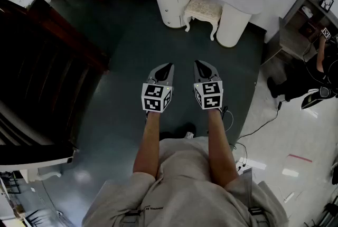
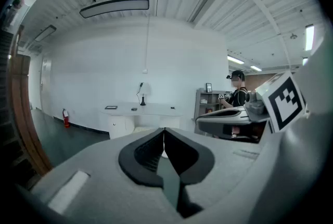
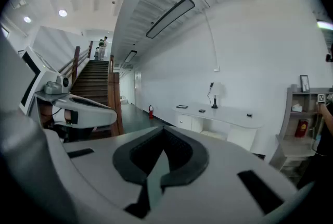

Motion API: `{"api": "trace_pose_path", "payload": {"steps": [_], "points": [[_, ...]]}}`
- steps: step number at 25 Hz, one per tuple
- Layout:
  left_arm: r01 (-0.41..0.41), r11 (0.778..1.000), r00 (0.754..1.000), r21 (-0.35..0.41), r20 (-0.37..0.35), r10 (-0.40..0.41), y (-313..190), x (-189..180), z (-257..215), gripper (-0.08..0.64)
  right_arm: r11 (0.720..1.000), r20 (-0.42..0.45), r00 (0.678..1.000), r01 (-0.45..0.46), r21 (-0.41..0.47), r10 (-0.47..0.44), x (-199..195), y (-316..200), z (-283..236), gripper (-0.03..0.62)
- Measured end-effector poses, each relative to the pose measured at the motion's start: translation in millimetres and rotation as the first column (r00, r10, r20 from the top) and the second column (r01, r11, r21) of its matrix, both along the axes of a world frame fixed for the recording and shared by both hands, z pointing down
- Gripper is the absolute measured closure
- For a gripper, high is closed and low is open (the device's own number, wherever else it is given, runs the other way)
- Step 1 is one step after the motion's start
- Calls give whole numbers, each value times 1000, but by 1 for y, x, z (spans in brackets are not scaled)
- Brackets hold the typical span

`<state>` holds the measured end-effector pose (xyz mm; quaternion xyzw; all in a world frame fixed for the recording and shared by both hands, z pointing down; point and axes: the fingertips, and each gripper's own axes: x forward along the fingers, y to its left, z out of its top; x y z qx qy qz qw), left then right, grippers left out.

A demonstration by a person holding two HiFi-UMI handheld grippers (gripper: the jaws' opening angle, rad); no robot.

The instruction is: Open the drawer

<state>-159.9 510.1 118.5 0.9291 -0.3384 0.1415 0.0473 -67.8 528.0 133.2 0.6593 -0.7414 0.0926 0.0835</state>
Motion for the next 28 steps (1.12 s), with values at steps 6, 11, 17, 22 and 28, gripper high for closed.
{"api": "trace_pose_path", "payload": {"steps": [6, 11, 17, 22, 28], "points": [[-4, 999, 1000, -46, -27, 3, 2, 10, 6, 549, 1000, -30, 1000, -8, -13, 7, 14, 1, 4, 578], [-35, 994, 998, -107, 49, 40, 9, 27, 31, 549, 999, -1, 1000, -2, -49, 1, 27, 3, 16, 578], [-24, 991, 999, -130, 23, 27, -6, 16, 37, 549, 999, 114, 993, 41, 16, -43, 16, -12, 6, 577], [13, 989, 1000, -146, -25, -17, -34, -3, 39, 549, 997, 169, 983, 69, 33, -73, 1, -35, 7, 577], [34, 993, 998, -111, -52, -40, -77, -5, 25, 549, 998, 189, 980, 62, 25, -66, 6, -67, 15, 577]]}}
